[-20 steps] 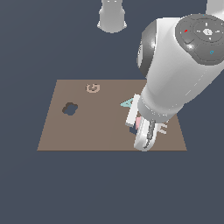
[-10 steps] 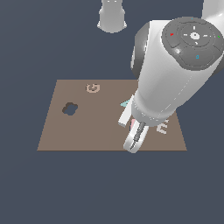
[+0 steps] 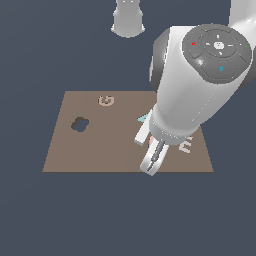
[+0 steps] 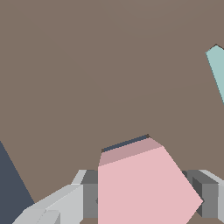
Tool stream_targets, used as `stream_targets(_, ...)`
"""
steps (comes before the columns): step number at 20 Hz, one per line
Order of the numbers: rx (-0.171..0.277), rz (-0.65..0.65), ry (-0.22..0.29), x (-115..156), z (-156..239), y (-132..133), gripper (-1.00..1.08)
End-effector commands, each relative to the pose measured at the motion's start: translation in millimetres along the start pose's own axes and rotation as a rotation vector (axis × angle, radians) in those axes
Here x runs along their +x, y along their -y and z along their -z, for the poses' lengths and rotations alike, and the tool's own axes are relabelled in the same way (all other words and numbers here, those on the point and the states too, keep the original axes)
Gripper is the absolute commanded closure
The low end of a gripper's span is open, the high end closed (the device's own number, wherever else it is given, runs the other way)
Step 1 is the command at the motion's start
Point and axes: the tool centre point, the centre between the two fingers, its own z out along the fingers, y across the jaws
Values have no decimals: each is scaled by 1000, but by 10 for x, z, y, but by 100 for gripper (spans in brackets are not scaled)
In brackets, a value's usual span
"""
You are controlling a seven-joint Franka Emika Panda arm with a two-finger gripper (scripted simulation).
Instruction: Insert a designated object into the corresponding slot on a board.
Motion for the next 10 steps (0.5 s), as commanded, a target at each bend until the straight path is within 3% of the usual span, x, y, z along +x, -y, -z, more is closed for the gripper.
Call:
stream_targets(1, 0, 0, 0, 1, -54, -3, 108)
stream_targets(2, 0, 0, 0, 2, -60, -3, 108)
stream_targets(3, 0, 0, 0, 2, -60, -3, -92)
stream_targets(10, 0, 0, 0, 2, -60, -3, -92)
